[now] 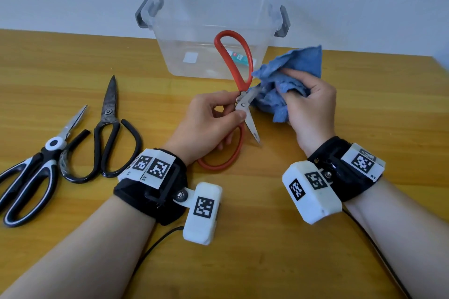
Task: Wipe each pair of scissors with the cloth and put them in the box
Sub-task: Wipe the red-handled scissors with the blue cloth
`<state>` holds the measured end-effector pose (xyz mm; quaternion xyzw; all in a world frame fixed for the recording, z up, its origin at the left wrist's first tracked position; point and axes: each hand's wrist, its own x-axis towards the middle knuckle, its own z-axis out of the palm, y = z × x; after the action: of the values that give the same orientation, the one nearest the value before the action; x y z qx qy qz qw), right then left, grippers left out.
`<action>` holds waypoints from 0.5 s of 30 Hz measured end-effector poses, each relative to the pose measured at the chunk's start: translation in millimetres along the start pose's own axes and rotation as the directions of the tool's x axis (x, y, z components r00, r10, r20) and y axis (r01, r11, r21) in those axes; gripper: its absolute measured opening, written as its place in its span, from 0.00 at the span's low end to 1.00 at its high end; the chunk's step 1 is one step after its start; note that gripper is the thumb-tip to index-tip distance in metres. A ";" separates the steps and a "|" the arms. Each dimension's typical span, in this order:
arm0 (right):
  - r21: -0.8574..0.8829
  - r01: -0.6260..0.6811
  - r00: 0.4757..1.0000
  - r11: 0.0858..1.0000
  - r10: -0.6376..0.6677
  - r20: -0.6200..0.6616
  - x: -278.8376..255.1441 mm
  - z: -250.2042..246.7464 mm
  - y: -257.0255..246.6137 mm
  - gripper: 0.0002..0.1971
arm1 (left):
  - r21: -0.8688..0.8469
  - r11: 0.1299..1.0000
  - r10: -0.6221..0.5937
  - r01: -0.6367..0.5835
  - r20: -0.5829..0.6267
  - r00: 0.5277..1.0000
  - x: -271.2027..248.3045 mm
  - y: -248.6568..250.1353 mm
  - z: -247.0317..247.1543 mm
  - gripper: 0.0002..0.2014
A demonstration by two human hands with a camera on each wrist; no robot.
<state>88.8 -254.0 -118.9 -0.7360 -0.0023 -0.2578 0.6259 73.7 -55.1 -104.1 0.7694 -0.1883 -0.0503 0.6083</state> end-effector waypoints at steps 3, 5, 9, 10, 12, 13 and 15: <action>0.085 -0.029 0.996 0.996 0.036 -0.087 2.3 -0.3 1.8 0.21 | 0.002 1.000 -0.016 0.016 -0.035 0.999 1.0 -2.0 0.6 0.13; 0.094 0.011 1.000 0.996 -0.010 -0.015 -0.6 0.4 -0.6 0.21 | 0.017 1.000 -0.025 0.026 -0.038 0.999 0.8 -2.3 -0.5 0.10; -0.051 0.112 0.915 0.992 -0.083 0.394 -9.8 1.6 -6.0 0.25 | 0.041 0.999 -0.026 0.026 -0.022 0.999 2.2 -3.1 -2.2 0.05; -0.084 0.124 0.894 0.989 -0.075 0.441 -10.2 1.7 -6.9 0.27 | 0.045 0.999 -0.023 0.024 -0.015 1.000 2.3 -3.4 -2.2 0.05; -0.103 0.129 0.889 0.986 -0.069 0.453 -10.5 1.3 -9.0 0.29 | 0.039 0.999 -0.018 0.017 0.012 1.000 2.4 -4.7 -2.2 0.06; -0.104 0.133 0.897 0.986 -0.075 0.435 -11.4 1.2 -10.2 0.29 | 0.034 0.999 -0.022 0.021 0.019 1.000 2.3 -5.5 -2.2 0.06; -0.106 0.141 0.915 0.984 -0.089 0.394 -13.6 1.3 -12.0 0.29 | 0.030 0.999 -0.022 0.022 0.021 1.000 1.5 -5.0 -2.0 0.06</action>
<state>73.5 -245.8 -113.2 -0.8108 -0.1524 -0.1430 0.5468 76.8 -52.9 -108.2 0.7799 -0.1870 -0.0623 0.5940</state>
